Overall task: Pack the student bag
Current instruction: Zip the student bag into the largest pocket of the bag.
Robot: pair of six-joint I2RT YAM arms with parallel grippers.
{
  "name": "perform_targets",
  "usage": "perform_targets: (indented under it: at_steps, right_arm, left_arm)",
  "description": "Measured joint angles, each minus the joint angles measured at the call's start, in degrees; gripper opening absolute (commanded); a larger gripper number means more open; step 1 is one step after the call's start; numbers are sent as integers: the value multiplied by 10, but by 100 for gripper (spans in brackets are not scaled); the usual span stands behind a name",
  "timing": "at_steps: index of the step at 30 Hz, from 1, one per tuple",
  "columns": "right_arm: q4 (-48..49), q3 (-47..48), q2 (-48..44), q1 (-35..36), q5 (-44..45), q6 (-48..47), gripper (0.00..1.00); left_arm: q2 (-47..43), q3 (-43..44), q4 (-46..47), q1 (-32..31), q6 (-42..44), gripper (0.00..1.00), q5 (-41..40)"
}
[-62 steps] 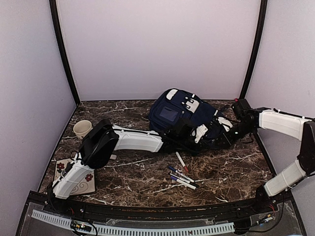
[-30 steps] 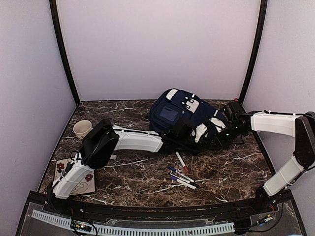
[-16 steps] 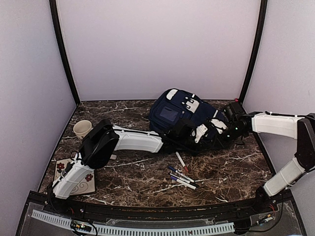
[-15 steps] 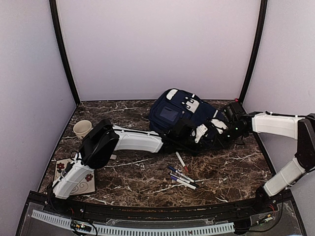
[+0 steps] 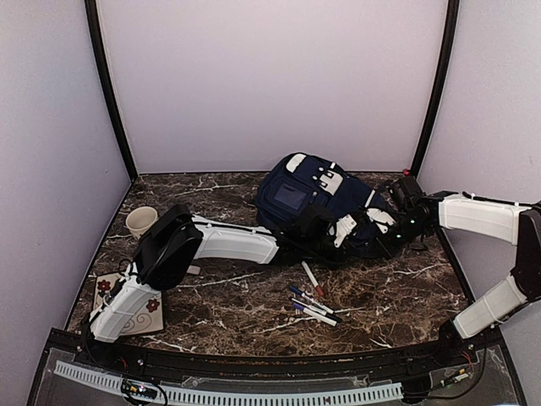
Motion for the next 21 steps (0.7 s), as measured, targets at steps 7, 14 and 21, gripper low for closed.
perform_targets:
  at_steps: [7, 14, 21]
  right_arm:
    - [-31, 3, 0, -53, -58, -29, 0]
    - [-56, 6, 28, -100, -142, -62, 0]
    - [-113, 34, 50, -129, -211, -94, 0]
  left_arm:
    - [-30, -54, 21, -5, 9, 0, -10]
    - [-47, -102, 56, -11, 24, 0, -21]
    - [-68, -135, 72, -15, 38, 0, -29]
